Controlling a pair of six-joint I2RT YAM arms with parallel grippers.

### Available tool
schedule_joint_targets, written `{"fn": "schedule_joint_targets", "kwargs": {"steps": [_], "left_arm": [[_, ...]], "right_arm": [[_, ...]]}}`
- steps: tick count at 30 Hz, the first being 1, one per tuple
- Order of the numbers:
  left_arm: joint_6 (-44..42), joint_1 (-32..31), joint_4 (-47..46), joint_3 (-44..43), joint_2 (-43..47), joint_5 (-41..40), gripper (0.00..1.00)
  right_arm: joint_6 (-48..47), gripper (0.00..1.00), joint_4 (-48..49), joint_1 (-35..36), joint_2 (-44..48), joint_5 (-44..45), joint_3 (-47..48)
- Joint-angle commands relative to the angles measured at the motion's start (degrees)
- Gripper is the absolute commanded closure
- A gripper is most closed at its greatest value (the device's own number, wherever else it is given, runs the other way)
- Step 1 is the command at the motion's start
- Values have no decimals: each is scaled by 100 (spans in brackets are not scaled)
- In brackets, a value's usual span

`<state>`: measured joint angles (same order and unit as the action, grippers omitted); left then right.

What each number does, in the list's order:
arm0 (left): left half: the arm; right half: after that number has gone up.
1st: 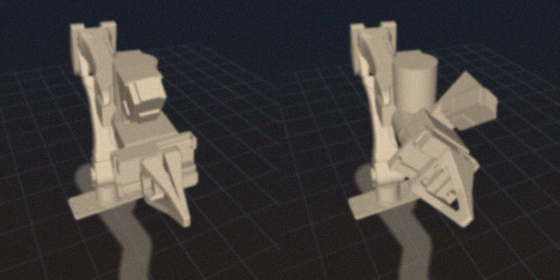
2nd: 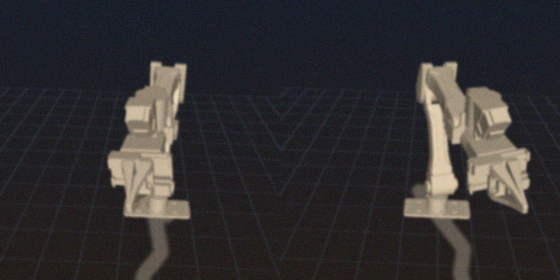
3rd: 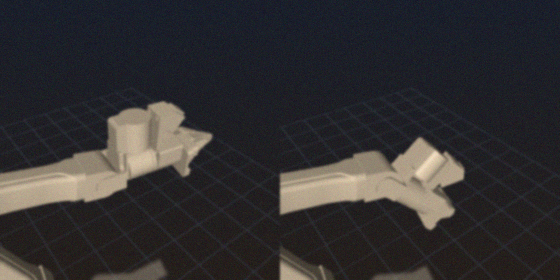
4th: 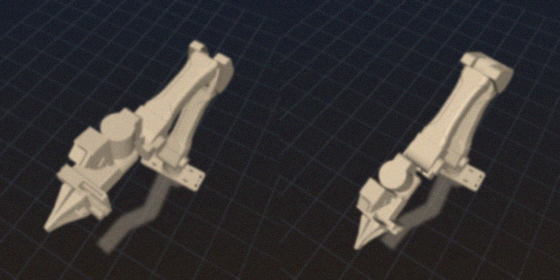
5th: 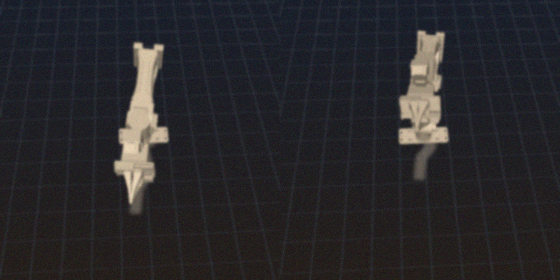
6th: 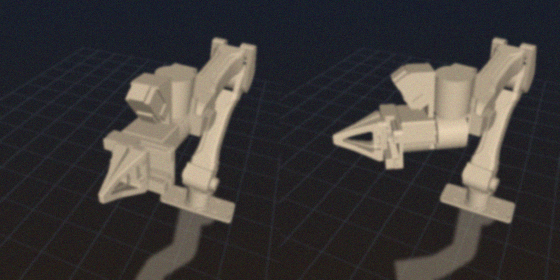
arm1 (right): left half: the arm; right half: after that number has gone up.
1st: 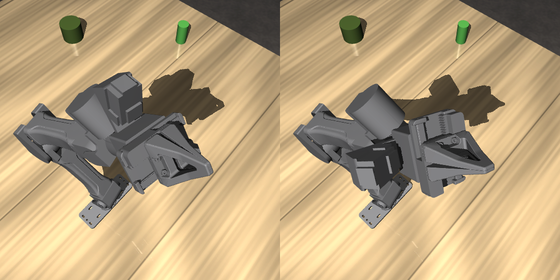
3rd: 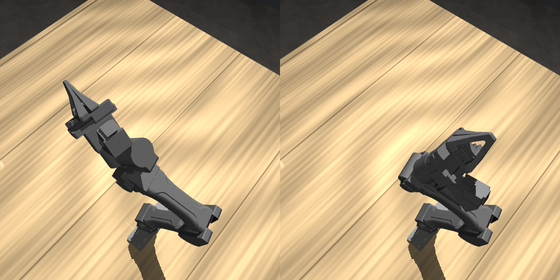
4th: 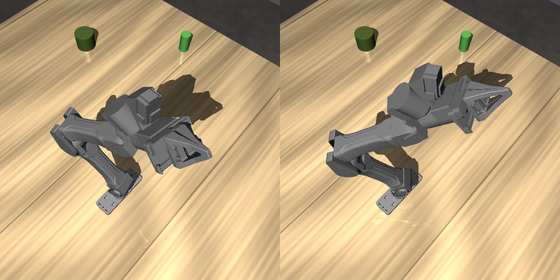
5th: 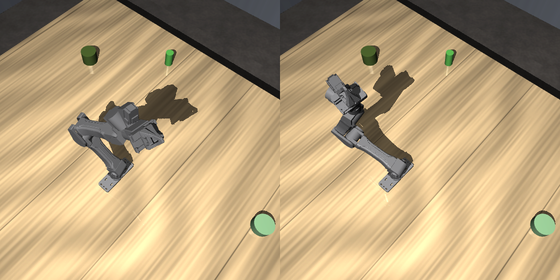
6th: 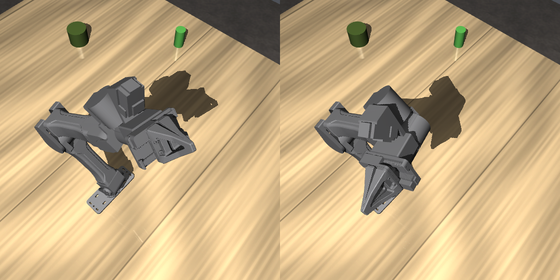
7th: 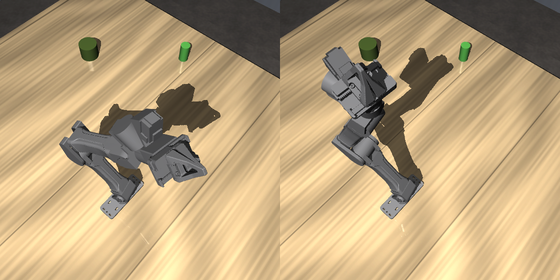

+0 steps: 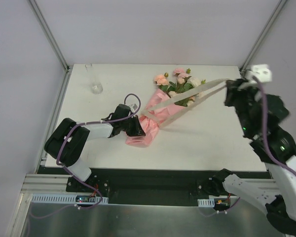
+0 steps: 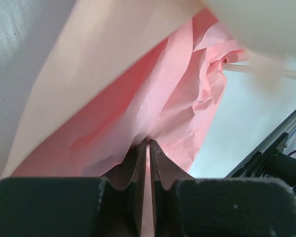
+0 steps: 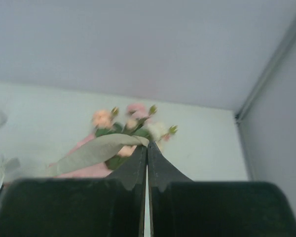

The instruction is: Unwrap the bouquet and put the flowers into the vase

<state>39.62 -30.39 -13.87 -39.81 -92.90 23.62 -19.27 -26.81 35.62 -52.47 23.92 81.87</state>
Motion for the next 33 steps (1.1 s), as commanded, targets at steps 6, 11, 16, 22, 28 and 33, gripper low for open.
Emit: {"fn": "schedule_joint_targets", "kwargs": {"steps": [6,11,16,22,28,33], "left_arm": [[-296,-28,227,-18,132,-121,93],[-375,-28,244,-114,185,-24,91],[-533,-28,393,-184,571,-50,88],[-797,-28,640,-474,923,-94,85],[-859,-28,649,-589,1204,257,77],[-841,-28,649,-554,1871,661,56]], "right_arm": [[-2580,99,2099,-28,2328,3390,-452],[-3423,99,2241,-20,2347,3557,-294],[-4295,99,2171,-28,1768,4032,-163],[-4761,99,2162,-28,1634,4305,794],[-4842,99,2110,261,2073,4366,1850],[-4499,99,1759,946,2416,4928,2281]]}}
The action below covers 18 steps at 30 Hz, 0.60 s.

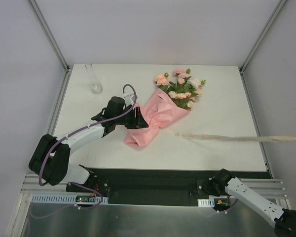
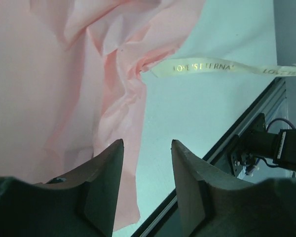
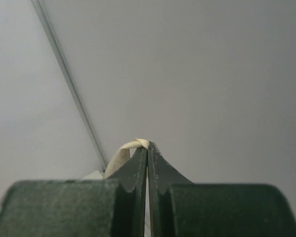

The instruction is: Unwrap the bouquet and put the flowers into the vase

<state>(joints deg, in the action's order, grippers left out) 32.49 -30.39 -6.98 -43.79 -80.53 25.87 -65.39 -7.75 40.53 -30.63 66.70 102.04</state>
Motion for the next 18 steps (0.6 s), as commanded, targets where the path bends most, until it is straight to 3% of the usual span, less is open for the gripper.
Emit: {"fn": "schedule_joint_targets", "kwargs": {"steps": [1,5,11,13,15,16,18], "left_arm": [[-120,-28,-31,-130,757,498,53],[-155,-28,-22,37,1477,849,45],[-155,-37,30,265,1996,1201,43],[-173,-37,57,345,2128,1210,42],[-225,-37,188,345,2199,1254,43],[-269,-37,232,336,2278,1298,42],[-313,-37,373,319,2331,1315,42]], "right_arm": [[192,99,-218,534,268,721,273],[473,99,-333,894,233,976,-148],[1659,99,-324,1755,-258,741,-1993],[2195,99,-298,1739,-767,529,-2467],[2747,99,-306,1406,-1397,188,-2653],[3212,99,-445,874,-1628,-58,-2584],[4588,99,-1683,82,-2331,-1233,-2295]]}}
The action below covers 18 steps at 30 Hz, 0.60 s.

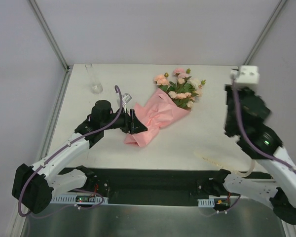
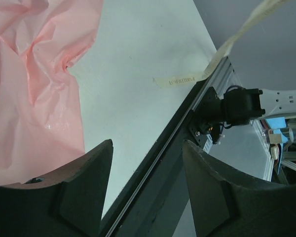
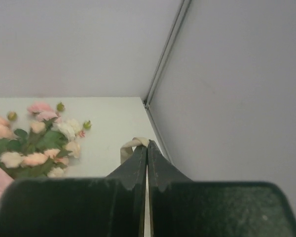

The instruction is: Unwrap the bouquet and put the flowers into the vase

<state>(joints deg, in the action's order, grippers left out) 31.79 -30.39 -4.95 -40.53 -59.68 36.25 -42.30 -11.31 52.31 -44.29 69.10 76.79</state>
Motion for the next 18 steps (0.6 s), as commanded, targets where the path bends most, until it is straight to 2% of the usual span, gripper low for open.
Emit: {"fn": "schedule_joint_targets", "kwargs": {"steps": [1,2,4,5,10,13,18], "left_arm": [[-304,-37,222,-25,316,286,42],[-331,-37,353,-60,351,277,42],[-419,-37,468,-77,492,260,42],[-445,-37,625,-86,527,225,42],[-551,-37,838,-42,721,242,41],[-621,-37,1013,-51,835,260,40],[-832,-37,1443,-174,958,163,39]], "right_arm": [[2505,99,-1617,-1483,-1176,-1913,361],[2603,99,-1855,-2062,-1465,-2301,571],[2526,99,-1883,-2470,-1626,-2313,774],[2473,99,-1936,-2889,-1652,-2357,984],[2254,99,-2094,-4244,-1206,-2226,1145],[2095,99,-2374,-4667,-757,-1927,812],[2585,99,-3306,-4888,-247,-1796,135]]}}
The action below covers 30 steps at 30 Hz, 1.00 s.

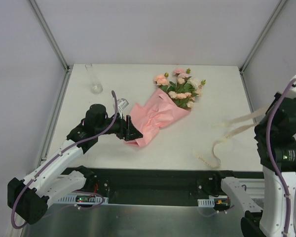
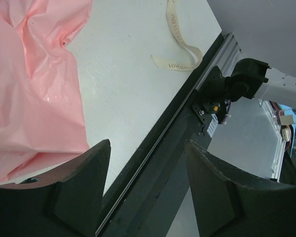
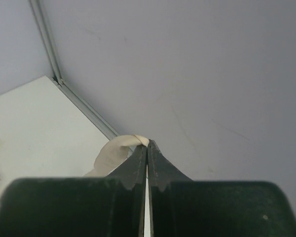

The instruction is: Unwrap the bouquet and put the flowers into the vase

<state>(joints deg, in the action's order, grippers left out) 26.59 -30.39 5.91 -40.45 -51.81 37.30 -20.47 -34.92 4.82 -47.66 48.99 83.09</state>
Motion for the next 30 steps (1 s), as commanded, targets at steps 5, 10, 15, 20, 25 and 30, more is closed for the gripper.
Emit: {"fn": "schedule_joint_targets", "kwargs": {"steps": [5,10,15,20,25,30], "left_arm": [[-409,-28,770,-297,224,-433,41],[-234,121,1070,-376,215,-1487,44],[171,840,1245,-324,110,-1735,34],[400,1053,1211,-288,-223,-1638,28],[426,1123,1079,-429,-916,-1603,27],[294,1123,798,-604,-1681,-1332,27]], "right_arm": [[920,99,-1544,-473,301,-353,-934],[2665,99,-1835,-464,47,-2066,-1829],[3812,95,-1641,-981,-393,-2210,-2981],[3903,91,-1440,-2176,-385,-2008,-3343],[3525,46,-1037,-2547,-121,-2994,-3422],[2971,24,-631,-1803,28,-4634,-3291]]}}
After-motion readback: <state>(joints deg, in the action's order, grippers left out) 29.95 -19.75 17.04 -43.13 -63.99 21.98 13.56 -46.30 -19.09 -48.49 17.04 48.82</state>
